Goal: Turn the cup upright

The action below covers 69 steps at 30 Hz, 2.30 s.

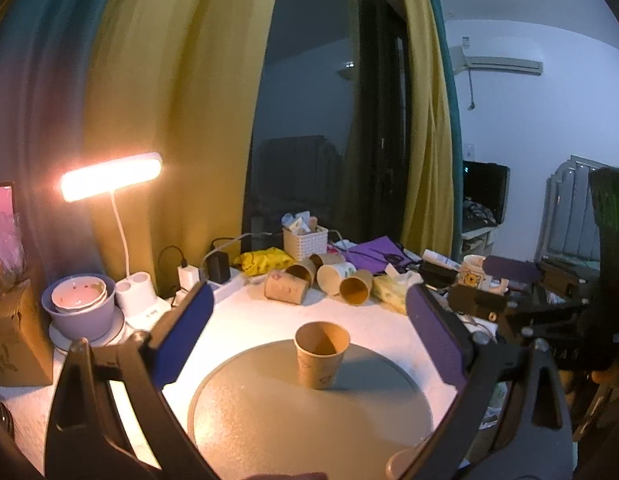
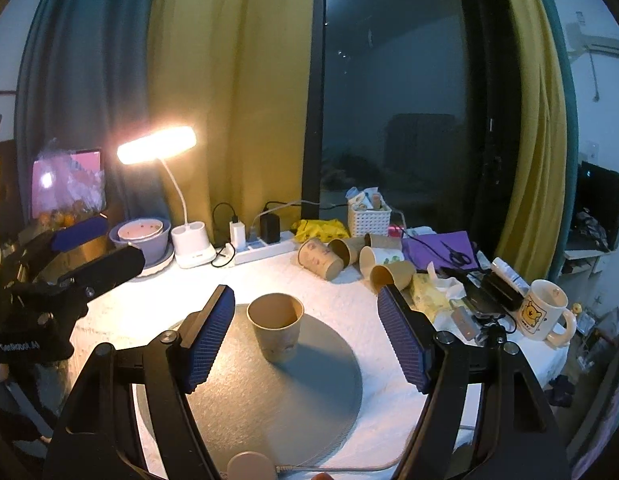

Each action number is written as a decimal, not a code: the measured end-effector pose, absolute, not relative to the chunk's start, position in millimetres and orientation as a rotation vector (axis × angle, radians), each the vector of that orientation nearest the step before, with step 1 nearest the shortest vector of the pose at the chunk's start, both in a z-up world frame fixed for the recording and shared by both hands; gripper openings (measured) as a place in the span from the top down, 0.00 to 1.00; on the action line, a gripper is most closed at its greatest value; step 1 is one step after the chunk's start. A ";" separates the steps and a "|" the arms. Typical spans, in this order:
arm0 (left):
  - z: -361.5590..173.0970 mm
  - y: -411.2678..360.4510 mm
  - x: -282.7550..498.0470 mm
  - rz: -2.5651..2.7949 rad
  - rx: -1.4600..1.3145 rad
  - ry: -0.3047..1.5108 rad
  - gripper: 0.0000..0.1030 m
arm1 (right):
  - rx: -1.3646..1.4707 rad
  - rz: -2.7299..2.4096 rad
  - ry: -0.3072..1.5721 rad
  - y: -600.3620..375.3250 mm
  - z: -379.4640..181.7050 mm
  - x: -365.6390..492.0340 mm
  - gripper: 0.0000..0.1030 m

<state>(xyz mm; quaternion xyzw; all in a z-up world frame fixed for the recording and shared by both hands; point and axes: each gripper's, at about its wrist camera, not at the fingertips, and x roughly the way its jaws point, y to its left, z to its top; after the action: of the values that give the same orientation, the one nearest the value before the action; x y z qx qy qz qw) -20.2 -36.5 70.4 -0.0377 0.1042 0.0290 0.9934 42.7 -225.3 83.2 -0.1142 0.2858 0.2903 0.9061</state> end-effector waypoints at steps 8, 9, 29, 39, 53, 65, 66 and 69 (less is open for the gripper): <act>68.6 -35.8 -19.1 0.058 -0.079 0.212 0.05 | -0.222 0.593 0.605 -227.9 78.1 46.8 0.25; 68.2 -35.5 -18.5 0.057 -0.079 0.215 0.05 | -0.221 0.593 0.605 -228.0 78.2 46.8 0.25; 67.3 -36.2 -16.7 0.055 -0.077 0.218 0.05 | -0.216 0.582 0.621 -229.7 72.4 51.4 0.25; 66.8 -37.3 -16.2 0.054 -0.074 0.220 0.05 | -0.215 0.581 0.624 -232.0 69.7 52.4 0.25; 66.6 -35.1 -15.8 0.043 -0.069 0.220 0.05 | -0.216 0.584 0.626 -232.7 69.0 52.9 0.25; 66.4 -34.7 -15.6 0.040 -0.068 0.220 0.05 | -0.216 0.583 0.626 -234.0 67.3 53.1 0.25; 66.7 -35.6 -16.1 0.042 -0.068 0.220 0.05 | -0.215 0.583 0.626 -234.1 66.9 53.2 0.25; 66.7 -35.9 -16.2 0.042 -0.068 0.220 0.05 | -0.216 0.583 0.627 -234.0 67.5 53.6 0.25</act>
<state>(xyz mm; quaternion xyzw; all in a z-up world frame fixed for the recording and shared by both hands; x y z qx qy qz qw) -16.2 -35.9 66.7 -0.0337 0.1095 0.0207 0.9932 53.6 -234.0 67.5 -0.1045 0.3035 0.2823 0.9040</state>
